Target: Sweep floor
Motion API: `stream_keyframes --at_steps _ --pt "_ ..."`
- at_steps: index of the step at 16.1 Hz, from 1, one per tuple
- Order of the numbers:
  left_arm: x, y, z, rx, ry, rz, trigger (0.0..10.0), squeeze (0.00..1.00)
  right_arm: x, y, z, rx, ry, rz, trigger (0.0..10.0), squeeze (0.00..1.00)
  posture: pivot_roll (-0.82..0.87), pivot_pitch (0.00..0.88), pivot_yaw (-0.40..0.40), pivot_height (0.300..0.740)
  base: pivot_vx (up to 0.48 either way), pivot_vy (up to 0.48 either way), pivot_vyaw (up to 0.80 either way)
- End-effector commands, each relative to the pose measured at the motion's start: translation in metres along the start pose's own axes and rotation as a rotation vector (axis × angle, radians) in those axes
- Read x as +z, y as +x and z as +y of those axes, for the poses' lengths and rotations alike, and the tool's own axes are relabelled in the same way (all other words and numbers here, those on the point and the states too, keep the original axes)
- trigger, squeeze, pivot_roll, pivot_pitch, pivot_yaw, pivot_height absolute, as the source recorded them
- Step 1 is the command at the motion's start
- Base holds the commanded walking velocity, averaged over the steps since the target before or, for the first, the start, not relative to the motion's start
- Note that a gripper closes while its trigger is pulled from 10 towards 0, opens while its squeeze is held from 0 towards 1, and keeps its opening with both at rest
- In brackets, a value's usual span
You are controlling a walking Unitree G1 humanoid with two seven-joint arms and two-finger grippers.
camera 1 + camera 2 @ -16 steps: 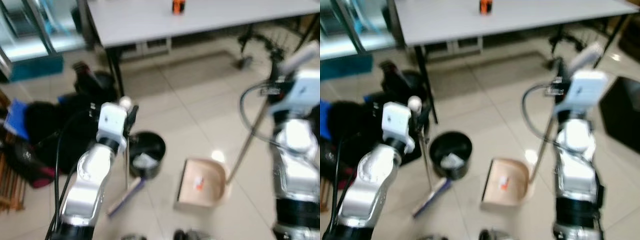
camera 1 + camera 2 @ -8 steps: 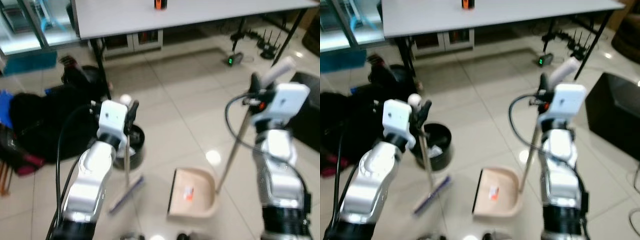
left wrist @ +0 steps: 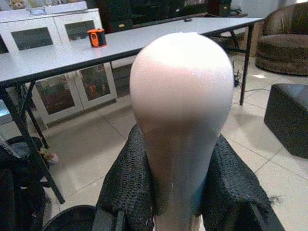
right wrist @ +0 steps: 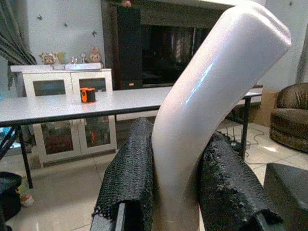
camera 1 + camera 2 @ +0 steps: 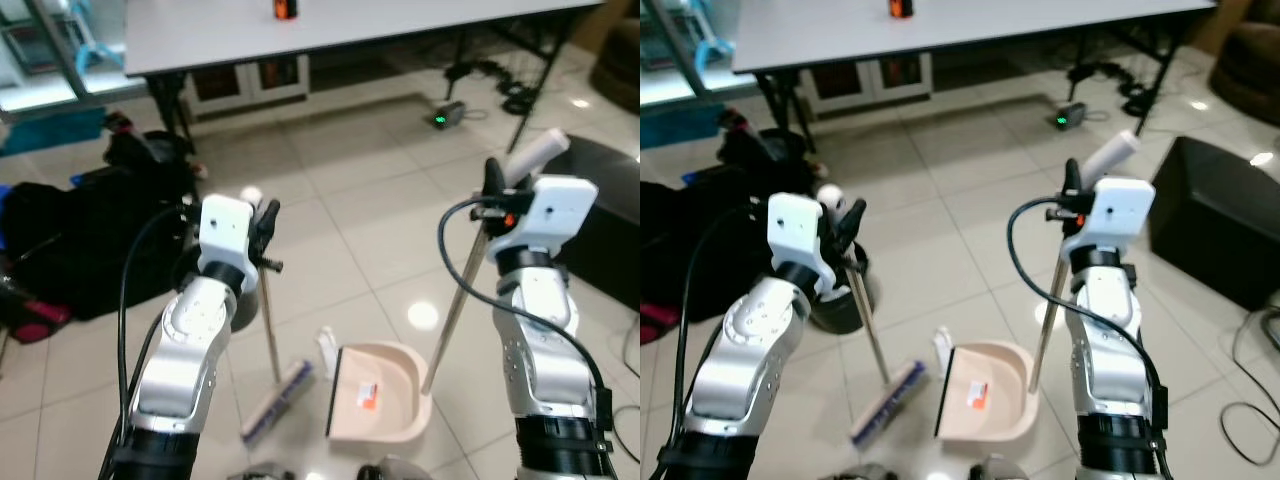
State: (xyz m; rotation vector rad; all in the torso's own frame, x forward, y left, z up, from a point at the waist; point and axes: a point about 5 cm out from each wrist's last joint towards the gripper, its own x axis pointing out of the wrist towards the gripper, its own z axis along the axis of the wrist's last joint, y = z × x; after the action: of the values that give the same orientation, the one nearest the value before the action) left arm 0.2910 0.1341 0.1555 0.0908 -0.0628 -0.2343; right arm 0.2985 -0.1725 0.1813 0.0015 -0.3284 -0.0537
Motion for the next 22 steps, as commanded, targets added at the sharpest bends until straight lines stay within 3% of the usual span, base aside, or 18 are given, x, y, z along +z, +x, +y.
stream_keyframes --at_steps 1,8,12,22 --pt "0.008 -0.001 0.013 0.057 0.071 -0.025 10.0 0.00 0.007 0.001 0.009 0.023 0.039 -0.026 10.0 0.00 -0.05 0.084 0.050 0.740 0.000 0.000 0.00" --pt "0.013 0.004 0.015 0.045 0.115 -0.062 10.0 0.00 -0.008 -0.003 0.014 0.054 0.038 0.098 10.0 0.00 -0.06 0.072 0.053 0.740 0.092 0.000 0.00" --pt "0.013 0.004 0.015 0.042 0.117 -0.064 10.0 0.00 -0.007 -0.004 0.014 0.057 0.045 0.102 10.0 0.00 -0.05 0.074 0.053 0.740 0.383 0.000 -0.42" --pt "0.012 0.005 0.017 0.043 0.126 -0.064 10.0 0.00 -0.006 -0.003 0.014 0.060 0.025 0.098 10.0 0.00 -0.05 0.080 0.050 0.740 0.392 0.000 0.00"
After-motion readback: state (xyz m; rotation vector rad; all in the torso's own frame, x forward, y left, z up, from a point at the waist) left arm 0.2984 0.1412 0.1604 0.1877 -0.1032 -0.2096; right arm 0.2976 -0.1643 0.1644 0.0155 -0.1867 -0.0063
